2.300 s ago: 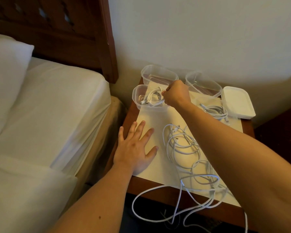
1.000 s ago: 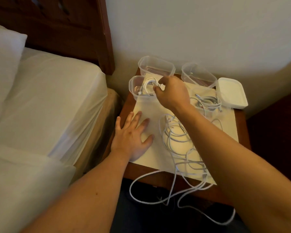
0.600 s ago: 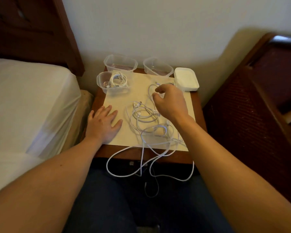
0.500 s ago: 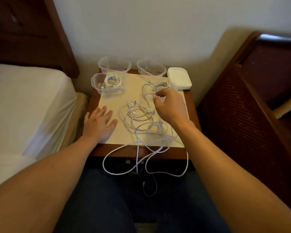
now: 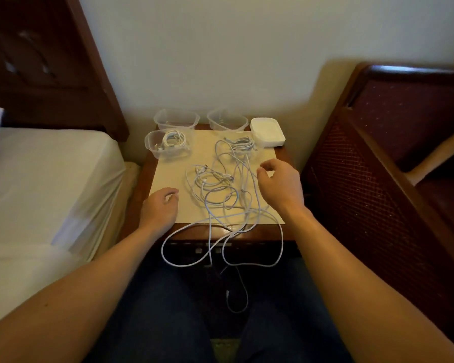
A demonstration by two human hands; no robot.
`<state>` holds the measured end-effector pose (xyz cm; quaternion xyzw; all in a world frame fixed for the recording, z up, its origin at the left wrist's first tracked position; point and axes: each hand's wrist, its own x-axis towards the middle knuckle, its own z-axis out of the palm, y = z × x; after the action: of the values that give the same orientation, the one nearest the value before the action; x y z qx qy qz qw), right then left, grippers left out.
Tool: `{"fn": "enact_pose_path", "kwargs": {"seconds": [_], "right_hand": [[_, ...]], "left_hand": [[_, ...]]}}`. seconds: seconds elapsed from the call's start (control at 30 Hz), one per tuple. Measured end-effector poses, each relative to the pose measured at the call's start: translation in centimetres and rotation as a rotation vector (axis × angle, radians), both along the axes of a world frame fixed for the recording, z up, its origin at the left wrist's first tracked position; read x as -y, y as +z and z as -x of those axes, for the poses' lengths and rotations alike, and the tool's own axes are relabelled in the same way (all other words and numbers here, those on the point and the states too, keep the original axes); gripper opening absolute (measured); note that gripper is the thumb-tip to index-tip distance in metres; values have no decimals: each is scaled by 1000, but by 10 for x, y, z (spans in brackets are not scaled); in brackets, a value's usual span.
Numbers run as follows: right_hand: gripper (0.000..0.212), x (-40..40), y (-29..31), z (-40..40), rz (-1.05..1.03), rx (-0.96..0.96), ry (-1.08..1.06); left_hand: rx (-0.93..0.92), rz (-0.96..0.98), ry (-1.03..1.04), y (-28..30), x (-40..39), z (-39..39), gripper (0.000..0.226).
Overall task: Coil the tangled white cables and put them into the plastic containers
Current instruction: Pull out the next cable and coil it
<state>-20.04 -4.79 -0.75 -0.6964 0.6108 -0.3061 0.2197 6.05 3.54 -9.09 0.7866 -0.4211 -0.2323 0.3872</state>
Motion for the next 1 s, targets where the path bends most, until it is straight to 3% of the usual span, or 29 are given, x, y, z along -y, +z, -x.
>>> {"fn": "enact_pose_path", "kwargs": {"seconds": [0.1,0.2,0.33,0.43,0.53,0.67,0.8,0.87,1.0], "right_hand": [[41,-12,-8,12,-58,-15,-78],[49,-25,-19,24,-246,-106,-167],[72,-38,-35,34,-495,-183,-107],[52,-46,-40,40,-578,-237,9],[25,-50,-42,42,-569,-267,23],[24,-49,-41,41,-484,-190,-2],[23,-50,-41,31,-448,-165,43],[23,-51,-42,23,-451,-171,75],[31,-51,-47,12,-448,-127,127]], "left_hand": [[52,213,68,7,-13,18,34],[272,347,-194,8,-26,36,44],[659,-59,-597,-2,-42,57,108],[781,-201,-658,-7,-43,68,127],[681,-209,-678,-2,-33,64,128],[490,-138,-754,6,-21,50,121],[317,-78,-599,7,-14,40,117],[312,-100,-491,7,-15,40,110],[418,-183,-373,13,-17,43,74]]}}
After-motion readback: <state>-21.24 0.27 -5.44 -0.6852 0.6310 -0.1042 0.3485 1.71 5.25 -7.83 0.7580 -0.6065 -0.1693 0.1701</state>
